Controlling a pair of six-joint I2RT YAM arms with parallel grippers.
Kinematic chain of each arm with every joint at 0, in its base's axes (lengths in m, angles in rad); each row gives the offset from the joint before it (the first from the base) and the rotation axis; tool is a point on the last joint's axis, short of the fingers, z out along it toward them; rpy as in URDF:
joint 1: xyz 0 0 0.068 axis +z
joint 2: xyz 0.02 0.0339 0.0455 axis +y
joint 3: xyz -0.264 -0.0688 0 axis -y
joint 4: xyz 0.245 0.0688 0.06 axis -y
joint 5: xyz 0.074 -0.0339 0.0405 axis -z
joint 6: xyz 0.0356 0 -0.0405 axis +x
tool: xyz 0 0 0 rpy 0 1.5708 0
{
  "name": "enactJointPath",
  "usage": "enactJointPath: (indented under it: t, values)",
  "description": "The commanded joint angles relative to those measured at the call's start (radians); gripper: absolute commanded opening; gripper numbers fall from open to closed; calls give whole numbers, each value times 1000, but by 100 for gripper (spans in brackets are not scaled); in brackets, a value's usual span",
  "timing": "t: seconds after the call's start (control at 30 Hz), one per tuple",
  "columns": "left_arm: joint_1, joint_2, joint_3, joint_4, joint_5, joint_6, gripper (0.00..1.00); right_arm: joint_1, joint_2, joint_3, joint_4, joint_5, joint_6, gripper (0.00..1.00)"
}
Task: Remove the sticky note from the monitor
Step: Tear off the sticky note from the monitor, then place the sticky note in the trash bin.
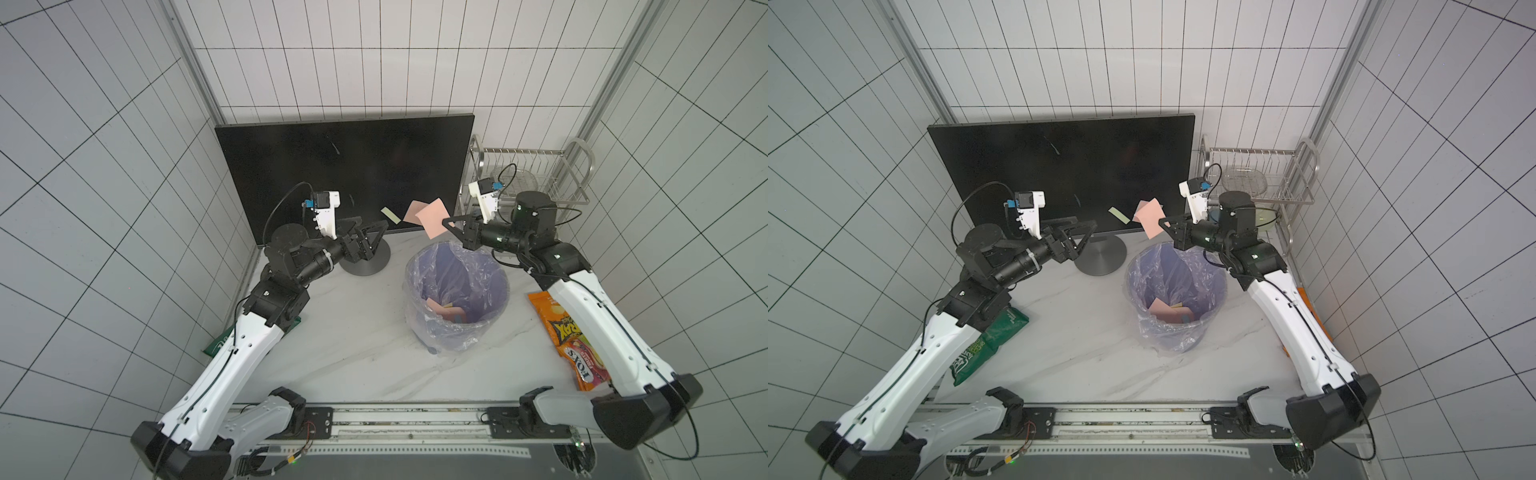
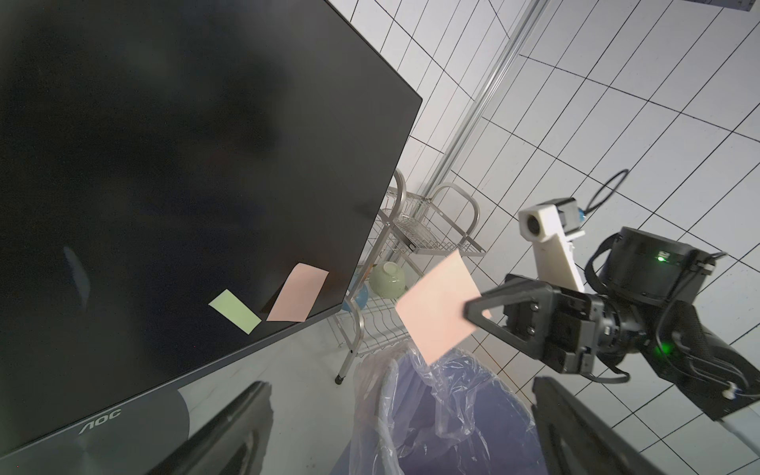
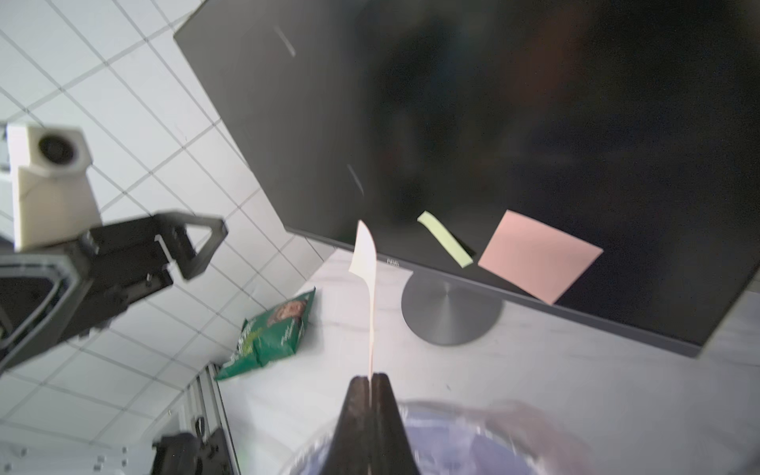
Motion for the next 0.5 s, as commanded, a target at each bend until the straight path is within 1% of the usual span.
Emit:
enactJointPath:
  t: [0.0, 0.13, 0.23, 0.37, 0.47]
  values:
    - [5, 14, 31, 17, 21, 9, 99, -3, -67, -14, -337, 35, -209, 0]
    - [3, 29, 32, 33, 36, -7, 99, 5, -114, -11, -510, 144, -275, 2]
    - [3, 29, 32, 31, 35, -6, 99, 34, -128, -12, -583, 251, -292, 2]
    - [4, 28, 30, 29, 34, -5, 99, 45, -126, -40, -626, 344, -307, 5]
    - [4, 32, 30, 30, 39, -6, 99, 49, -113, -53, -616, 363, -306, 12]
